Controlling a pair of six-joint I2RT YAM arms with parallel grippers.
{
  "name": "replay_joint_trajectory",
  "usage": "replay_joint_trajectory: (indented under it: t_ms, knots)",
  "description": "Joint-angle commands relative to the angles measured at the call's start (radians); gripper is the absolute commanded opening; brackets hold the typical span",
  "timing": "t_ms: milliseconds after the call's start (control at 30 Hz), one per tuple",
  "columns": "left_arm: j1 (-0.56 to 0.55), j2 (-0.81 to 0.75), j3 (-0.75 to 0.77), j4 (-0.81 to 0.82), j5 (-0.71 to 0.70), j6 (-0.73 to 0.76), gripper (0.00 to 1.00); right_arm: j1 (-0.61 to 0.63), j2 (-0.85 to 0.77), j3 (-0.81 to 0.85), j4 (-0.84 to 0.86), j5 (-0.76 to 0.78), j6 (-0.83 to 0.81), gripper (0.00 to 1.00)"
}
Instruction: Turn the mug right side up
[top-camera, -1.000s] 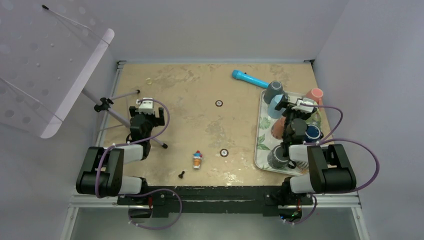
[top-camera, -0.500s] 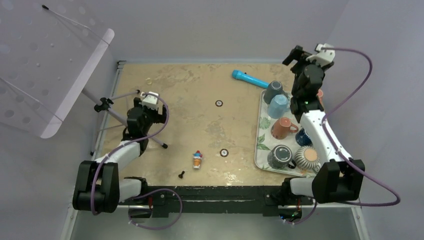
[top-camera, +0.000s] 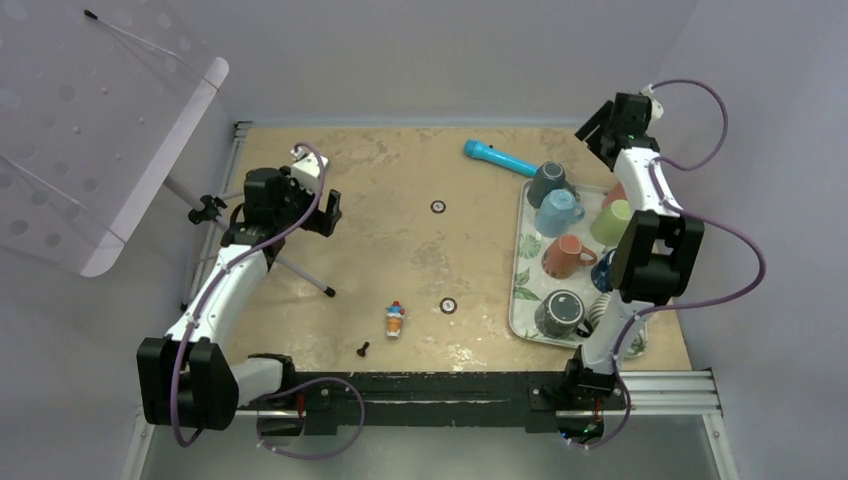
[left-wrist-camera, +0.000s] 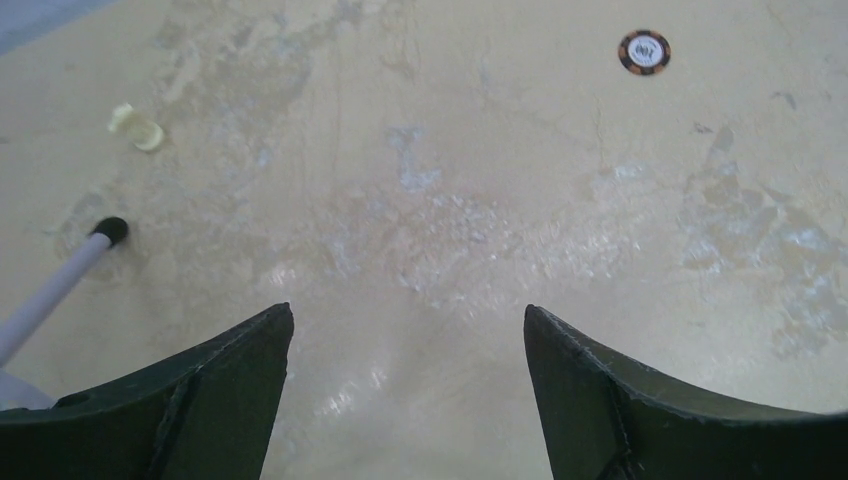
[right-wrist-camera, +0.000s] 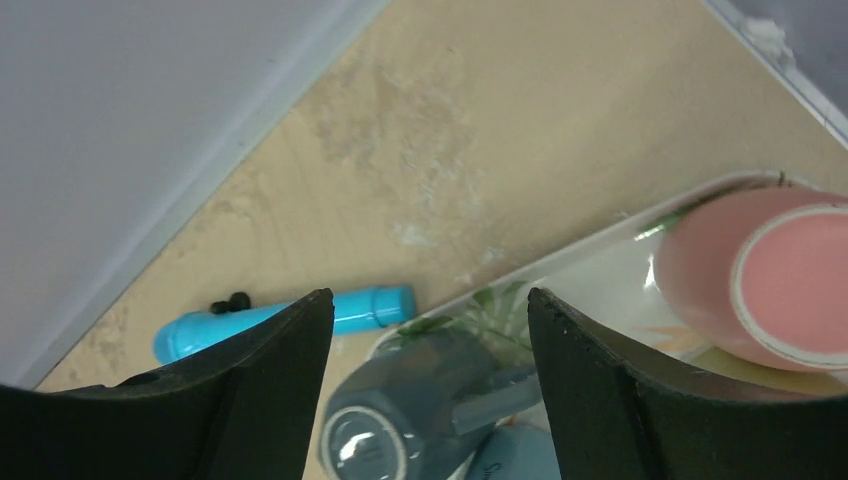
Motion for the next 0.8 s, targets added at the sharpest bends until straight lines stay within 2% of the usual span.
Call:
replay_joint_trajectory:
  t_ms: [0,100,167,267,400,500,767]
  knots:
    - [0.005,-0.016,0.011,-0.118,0.068,0.011,0.88,-0.043,-0.026,0.004,-0.075,-0.136,0.096,0.75]
    - [0.005,-0.017,0.013,-0.126,0.064,0.008,0.87,-0.047,-0.099,-0.089,-0.090,-0.055,0.073,0.77]
    - [0.004,-0.019,0.011,-0.129,0.067,0.007,0.88,-0.056,-0.165,-0.193,-0.068,-0.023,0.094,0.72]
    - [0.004,-0.017,0.010,-0.126,0.079,0.005,0.87,-0.072,-0.212,-0.312,-0.012,-0.060,0.140,0.66]
    - [0.005,-0.018,0.009,-0.128,0.086,0.005,0.86,-0.076,-0.140,-0.308,-0.041,-0.143,0.163,0.66]
    - [0.004,-0.028,0.007,-0.134,0.087,0.009,0.85,-0.076,-0.089,-0.278,-0.077,-0.137,0.162,0.65]
    - [0.004,-0.044,-0.017,-0.109,0.089,0.009,0.85,-0.072,-0.096,-0.351,-0.037,-0.131,0.156,0.62]
